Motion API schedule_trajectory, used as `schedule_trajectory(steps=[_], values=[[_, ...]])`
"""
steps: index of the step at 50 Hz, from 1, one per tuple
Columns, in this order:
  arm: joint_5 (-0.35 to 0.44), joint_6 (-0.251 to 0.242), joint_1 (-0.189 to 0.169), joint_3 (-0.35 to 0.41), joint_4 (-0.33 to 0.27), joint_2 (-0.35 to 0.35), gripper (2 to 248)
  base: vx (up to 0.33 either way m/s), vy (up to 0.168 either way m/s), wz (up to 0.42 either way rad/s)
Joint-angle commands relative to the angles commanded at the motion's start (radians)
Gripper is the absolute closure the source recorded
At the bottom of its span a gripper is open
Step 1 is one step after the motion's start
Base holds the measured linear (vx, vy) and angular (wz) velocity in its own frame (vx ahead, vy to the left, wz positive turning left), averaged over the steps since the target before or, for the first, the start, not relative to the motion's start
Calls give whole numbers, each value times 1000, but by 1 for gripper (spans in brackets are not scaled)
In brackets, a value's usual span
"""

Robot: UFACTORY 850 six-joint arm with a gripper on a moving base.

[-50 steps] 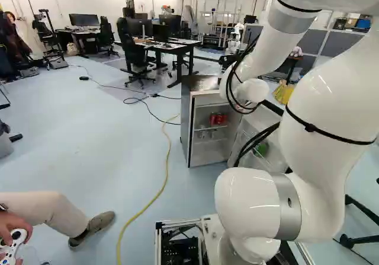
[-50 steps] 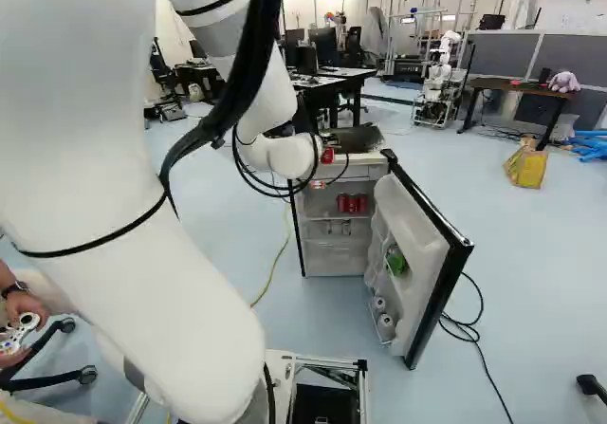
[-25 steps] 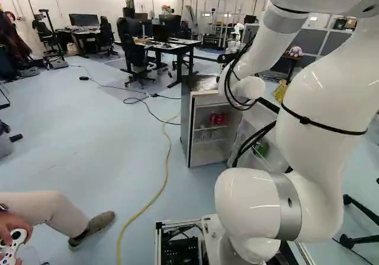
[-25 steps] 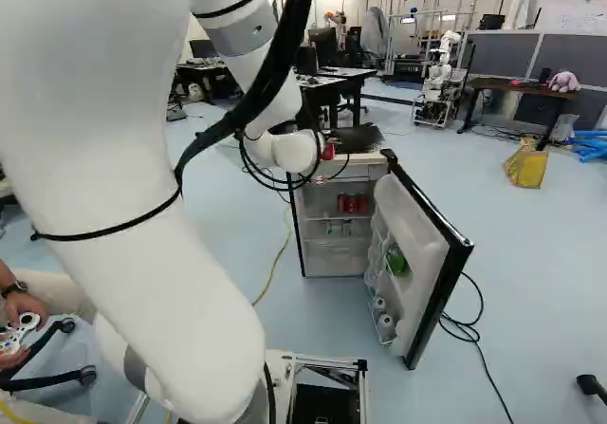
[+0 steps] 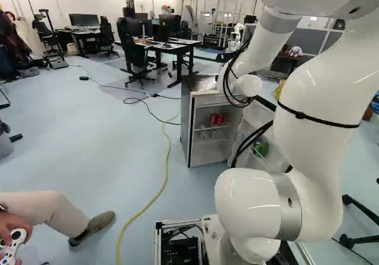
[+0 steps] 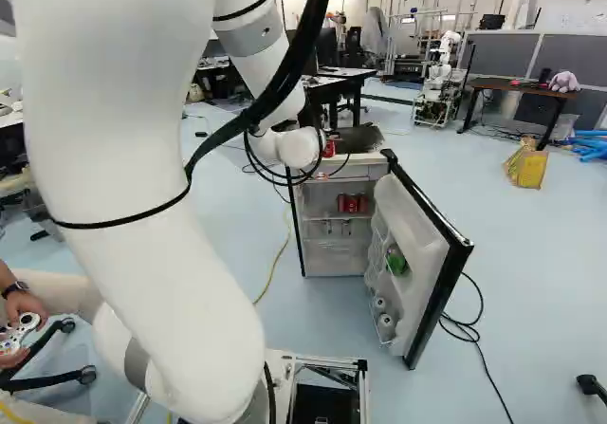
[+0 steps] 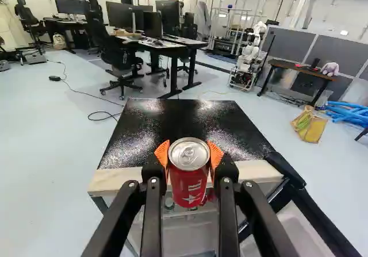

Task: Grab a drink from the fridge

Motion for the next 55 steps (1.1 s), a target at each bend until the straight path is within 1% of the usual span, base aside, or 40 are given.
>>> schedule_trajectory(steps=[55], values=[[0,0,13,-99,0,-87,157,0,0,0]])
